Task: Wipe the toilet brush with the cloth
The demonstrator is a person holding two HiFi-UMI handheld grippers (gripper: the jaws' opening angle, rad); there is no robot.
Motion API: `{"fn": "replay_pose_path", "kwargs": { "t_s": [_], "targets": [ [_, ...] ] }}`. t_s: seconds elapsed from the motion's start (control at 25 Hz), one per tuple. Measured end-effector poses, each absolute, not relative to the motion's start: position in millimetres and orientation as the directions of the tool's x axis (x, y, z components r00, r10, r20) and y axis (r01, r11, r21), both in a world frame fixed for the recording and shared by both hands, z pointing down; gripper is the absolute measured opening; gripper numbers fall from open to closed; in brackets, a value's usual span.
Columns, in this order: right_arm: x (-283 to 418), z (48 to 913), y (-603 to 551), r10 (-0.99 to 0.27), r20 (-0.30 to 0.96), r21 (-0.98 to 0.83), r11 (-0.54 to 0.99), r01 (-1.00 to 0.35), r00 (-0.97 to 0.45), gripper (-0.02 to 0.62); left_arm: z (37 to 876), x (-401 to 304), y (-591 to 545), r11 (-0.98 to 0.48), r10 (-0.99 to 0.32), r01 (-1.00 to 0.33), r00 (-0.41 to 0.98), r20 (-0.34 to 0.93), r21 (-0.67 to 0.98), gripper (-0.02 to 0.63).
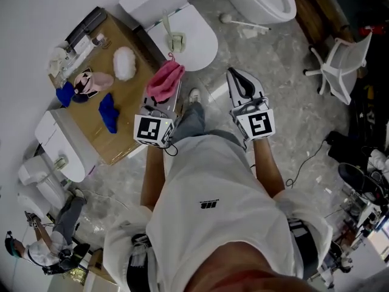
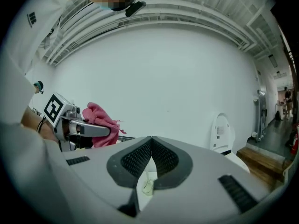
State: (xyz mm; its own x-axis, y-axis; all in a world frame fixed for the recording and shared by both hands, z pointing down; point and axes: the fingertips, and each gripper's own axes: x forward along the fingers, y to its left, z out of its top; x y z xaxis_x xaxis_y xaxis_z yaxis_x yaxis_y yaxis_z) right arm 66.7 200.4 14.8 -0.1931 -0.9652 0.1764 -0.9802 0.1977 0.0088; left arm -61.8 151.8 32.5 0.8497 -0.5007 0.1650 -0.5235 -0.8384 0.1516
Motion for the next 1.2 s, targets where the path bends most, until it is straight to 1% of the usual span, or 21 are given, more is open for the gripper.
{"fn": "replay_pose_path", "kwargs": {
  "t_s": [0.56, 0.8, 1.2],
  "targets": [
    [63.3, 109.0, 97.6, -0.884, 0.361, 0.016, 0.324, -0.946, -0.296, -0.005, 124.0, -64.4, 57.2, -0.760, -0.544, -0.608, 0.788, 0.288, 0.230, 0.075],
    [60.9, 153.0, 64.4, -0.846, 0.406, 0.015, 0.383, -0.924, -0.344, 0.015, 163.3, -63.9, 28.5, -0.725, -0.577, -0.650, 0.753, 0.316, 0.225, 0.077],
    [63.9, 243.8, 30.9, -0.765, 0.466, -0.010, 0.498, -0.867, -0.445, 0.018, 237.1, -59.9, -1.7, -0.657, -0.639, -0.726, 0.680, 0.361, 0.203, 0.081]
  ]
}}
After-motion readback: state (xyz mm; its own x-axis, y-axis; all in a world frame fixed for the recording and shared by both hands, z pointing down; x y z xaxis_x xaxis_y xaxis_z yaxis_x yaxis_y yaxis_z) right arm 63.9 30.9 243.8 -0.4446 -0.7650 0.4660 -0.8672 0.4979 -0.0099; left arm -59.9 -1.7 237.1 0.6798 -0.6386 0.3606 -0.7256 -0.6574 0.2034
